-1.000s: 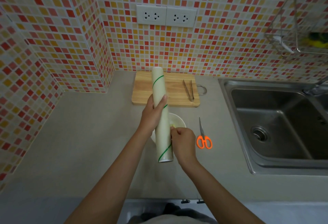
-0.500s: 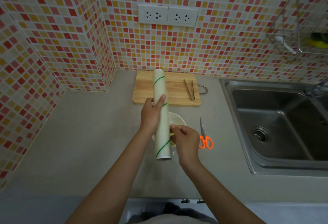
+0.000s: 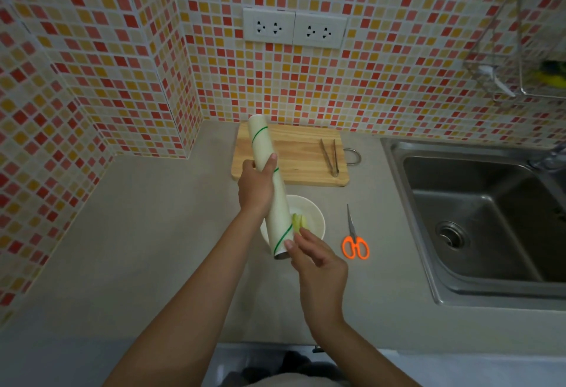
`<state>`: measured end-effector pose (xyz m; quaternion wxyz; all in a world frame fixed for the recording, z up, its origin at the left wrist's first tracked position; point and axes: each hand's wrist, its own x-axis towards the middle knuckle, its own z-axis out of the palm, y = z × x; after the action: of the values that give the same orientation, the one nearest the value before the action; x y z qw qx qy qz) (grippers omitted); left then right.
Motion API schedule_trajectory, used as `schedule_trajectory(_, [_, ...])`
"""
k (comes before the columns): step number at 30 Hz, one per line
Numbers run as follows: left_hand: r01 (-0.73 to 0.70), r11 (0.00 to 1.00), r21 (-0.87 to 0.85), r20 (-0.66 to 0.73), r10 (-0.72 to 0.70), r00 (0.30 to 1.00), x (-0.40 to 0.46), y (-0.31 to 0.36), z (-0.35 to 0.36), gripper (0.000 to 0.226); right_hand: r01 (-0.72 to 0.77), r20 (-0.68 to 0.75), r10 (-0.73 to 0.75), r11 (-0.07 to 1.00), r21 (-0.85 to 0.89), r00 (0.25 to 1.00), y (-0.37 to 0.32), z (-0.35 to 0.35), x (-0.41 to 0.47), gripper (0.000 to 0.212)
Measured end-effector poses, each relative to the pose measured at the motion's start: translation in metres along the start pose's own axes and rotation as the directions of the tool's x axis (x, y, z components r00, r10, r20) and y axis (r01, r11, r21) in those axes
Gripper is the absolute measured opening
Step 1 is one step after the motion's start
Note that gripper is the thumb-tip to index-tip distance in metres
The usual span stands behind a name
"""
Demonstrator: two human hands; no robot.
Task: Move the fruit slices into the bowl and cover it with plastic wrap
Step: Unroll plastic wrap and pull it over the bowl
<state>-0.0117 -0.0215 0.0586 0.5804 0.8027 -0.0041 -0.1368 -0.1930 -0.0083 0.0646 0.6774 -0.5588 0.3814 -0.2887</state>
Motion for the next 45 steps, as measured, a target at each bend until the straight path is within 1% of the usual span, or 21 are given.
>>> schedule_trajectory(3, [0.006,0.999,0.04,-0.026,-0.005,1.0,-0.002,0.002,0.002,0.045,0.011,-0.03,-0.01,1.0,0.016,1.0,0.002,-0.001,0.003,0.028])
schedule_trajectory(8, [0.003,0.998,0.064,-0.036,0.0,0.999,-0.006,0.002,0.006,0.043,-0.035,-0.082,0.041,0.996,0.084,0.996,0.005,0.0,0.008,0.024])
schedule_trajectory(10, [0.003,0.998,0.066,-0.041,0.0,0.999,-0.006,0.002,0.008,0.044,-0.028,-0.096,0.033,0.998,0.061,0.995,0.005,0.0,0.01,0.021])
schedule_trajectory(14, [0.003,0.998,0.063,-0.038,-0.001,0.999,-0.007,-0.001,0.008,0.044,-0.001,-0.102,-0.005,0.998,-0.059,0.995,0.004,0.0,0.014,0.021])
schedule_trajectory(16, [-0.003,0.998,0.06,-0.035,0.005,0.999,-0.006,-0.003,0.007,0.043,-0.03,-0.12,0.024,0.999,-0.046,0.992,0.002,-0.003,0.018,0.02])
schedule_trajectory(18, [-0.005,0.999,0.05,-0.041,0.007,0.999,-0.006,-0.005,0.005,0.043,-0.077,-0.126,0.077,0.997,0.007,0.989,-0.001,-0.008,0.023,0.021])
schedule_trajectory(21, [0.004,0.999,0.034,-0.035,-0.003,0.999,-0.005,-0.006,0.004,0.046,-0.102,-0.072,0.104,0.994,0.033,0.992,-0.001,-0.011,0.024,0.017])
schedule_trajectory(23, [0.006,1.0,0.028,-0.037,-0.005,0.999,-0.006,-0.006,0.005,0.047,-0.092,-0.022,0.092,0.996,-0.02,0.996,0.001,-0.008,0.025,0.003])
schedule_trajectory(25, [0.002,1.0,0.029,-0.038,0.0,0.999,-0.007,-0.006,0.005,0.047,-0.06,0.02,0.063,0.993,-0.103,0.998,0.003,-0.004,0.03,0.021])
schedule_trajectory(26, [-0.003,1.0,0.031,-0.036,0.004,0.999,-0.007,-0.005,0.005,0.047,-0.014,0.042,0.021,0.988,-0.153,0.999,0.004,-0.002,0.031,0.023])
schedule_trajectory(28, [-0.014,0.999,0.043,-0.034,0.016,0.999,-0.009,-0.005,0.004,0.049,0.126,0.06,-0.115,0.963,-0.238,0.992,0.003,0.0,0.032,0.008])
schedule_trajectory(29, [-0.018,0.999,0.048,-0.033,0.019,0.999,-0.009,-0.005,0.004,0.05,0.169,0.046,-0.163,0.95,-0.261,0.986,0.003,0.0,0.033,0.002])
schedule_trajectory(30, [-0.018,0.999,0.048,-0.028,0.02,0.999,-0.01,-0.006,0.003,0.05,0.17,0.018,-0.171,0.951,-0.257,0.985,0.004,-0.001,0.034,0.01])
schedule_trajectory(32, [-0.015,0.999,0.03,-0.011,0.016,1.0,-0.012,-0.007,0.003,0.049,0.089,-0.029,-0.096,0.978,-0.188,0.995,0.005,-0.004,0.037,0.019])
schedule_trajectory(34, [-0.014,1.0,0.008,0.012,0.014,1.0,-0.014,-0.009,0.004,0.049,-0.025,-0.063,0.018,0.994,-0.103,0.998,0.005,-0.007,0.037,0.023])
schedule_trajectory(36, [-0.016,1.0,0.002,0.022,0.016,1.0,-0.018,-0.011,0.005,0.049,-0.076,-0.06,0.073,0.996,-0.055,0.996,0.005,-0.008,0.038,0.025])
schedule_trajectory(38, [-0.016,1.0,0.013,0.022,0.016,1.0,-0.02,-0.011,0.005,0.048,-0.029,0.003,0.03,0.996,-0.081,1.0,0.004,-0.006,0.04,0.018])
schedule_trajectory(40, [-0.018,0.999,0.033,0.021,0.018,1.0,-0.022,-0.011,0.005,0.048,0.094,0.085,-0.08,0.979,-0.182,0.993,0.002,-0.003,0.044,0.003])
schedule_trajectory(43, [-0.032,0.998,0.06,0.017,0.031,0.999,-0.024,-0.011,0.005,0.047,0.265,0.109,-0.245,0.929,-0.258,0.963,0.004,0.0,0.045,0.005])
schedule_trajectory(45, [-0.035,0.997,0.065,0.024,0.034,0.999,-0.024,-0.012,0.005,0.046,0.325,0.096,-0.311,0.9,-0.291,0.946,0.007,0.002,0.046,0.018])
